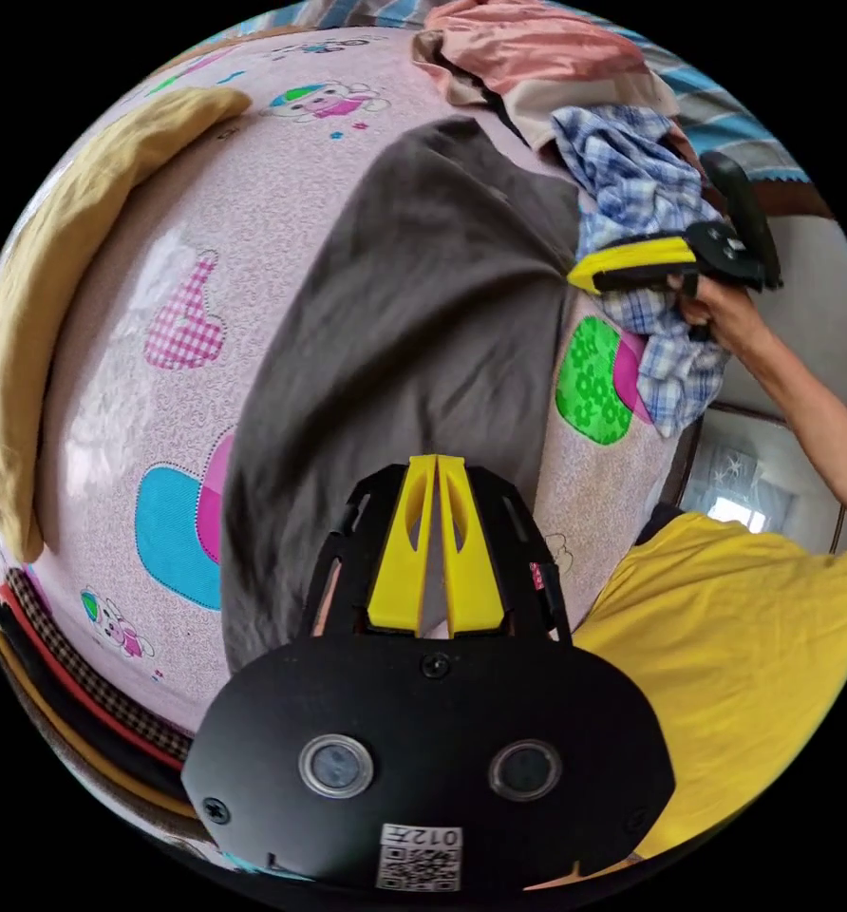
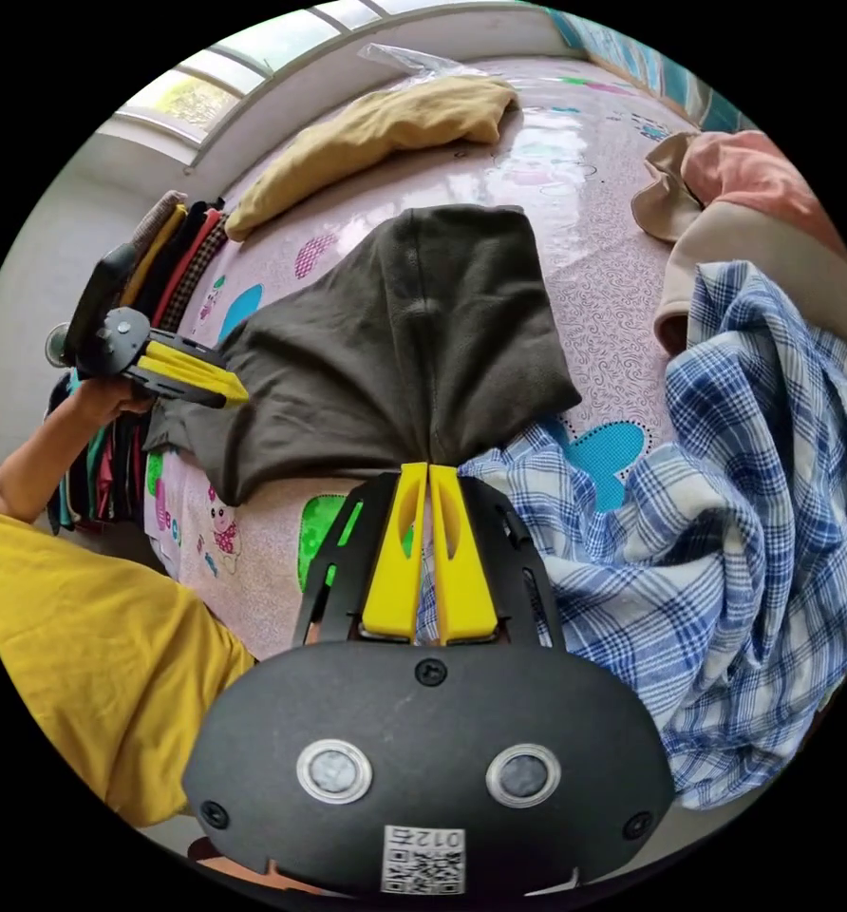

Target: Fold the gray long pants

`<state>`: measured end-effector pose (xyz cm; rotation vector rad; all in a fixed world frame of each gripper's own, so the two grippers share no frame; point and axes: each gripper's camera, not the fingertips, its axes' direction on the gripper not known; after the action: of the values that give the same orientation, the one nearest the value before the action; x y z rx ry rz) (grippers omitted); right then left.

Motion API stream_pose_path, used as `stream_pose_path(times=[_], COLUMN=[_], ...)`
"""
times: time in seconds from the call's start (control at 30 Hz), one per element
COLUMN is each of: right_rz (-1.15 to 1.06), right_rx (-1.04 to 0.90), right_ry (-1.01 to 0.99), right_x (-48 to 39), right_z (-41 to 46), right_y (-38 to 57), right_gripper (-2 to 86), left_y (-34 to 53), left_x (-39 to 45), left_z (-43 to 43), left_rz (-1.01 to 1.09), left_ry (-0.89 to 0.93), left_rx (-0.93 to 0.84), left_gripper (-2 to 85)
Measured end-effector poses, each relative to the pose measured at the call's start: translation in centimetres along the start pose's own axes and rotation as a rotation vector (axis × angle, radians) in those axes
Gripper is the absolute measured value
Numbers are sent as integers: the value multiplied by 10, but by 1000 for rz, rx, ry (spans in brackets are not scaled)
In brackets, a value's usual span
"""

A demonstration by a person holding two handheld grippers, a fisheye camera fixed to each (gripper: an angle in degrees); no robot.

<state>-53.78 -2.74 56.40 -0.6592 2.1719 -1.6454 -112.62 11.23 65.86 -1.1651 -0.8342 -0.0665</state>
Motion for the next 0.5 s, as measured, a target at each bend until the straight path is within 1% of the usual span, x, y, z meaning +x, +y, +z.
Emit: stream_pose_path(times=[0.07,0.13,0.2,0.27,0.3,0.4,0.5], right_rz=[27,43,33,35,37,113,176], right_rx=[-22,-14,51,166,181,134,33], right_ry=[-4,21,57,126,146,192,130], right_x=[3,0,-6,-10,-10,12,36], right_z=[-1,-10,-26,-43,-44,-26,6], right_y=[-4,-7,-9,-19,-23,-53,-70], right_gripper=[10,16,23,37,42,64,39], left_y=[-1,0,3,5,6,6,8], left_x=[17,26,33,41,43,51,56], left_z=[12,22,26,28,29,37,42], left_rz=[90,124,129,136,138,154,169], left_ry=[-25,-39,-32,-15,-18,-51,-77], left_rx=[-59,-93,-88,-63,-61,-84,-93], left_gripper=[4,4,4,5,5,5,5])
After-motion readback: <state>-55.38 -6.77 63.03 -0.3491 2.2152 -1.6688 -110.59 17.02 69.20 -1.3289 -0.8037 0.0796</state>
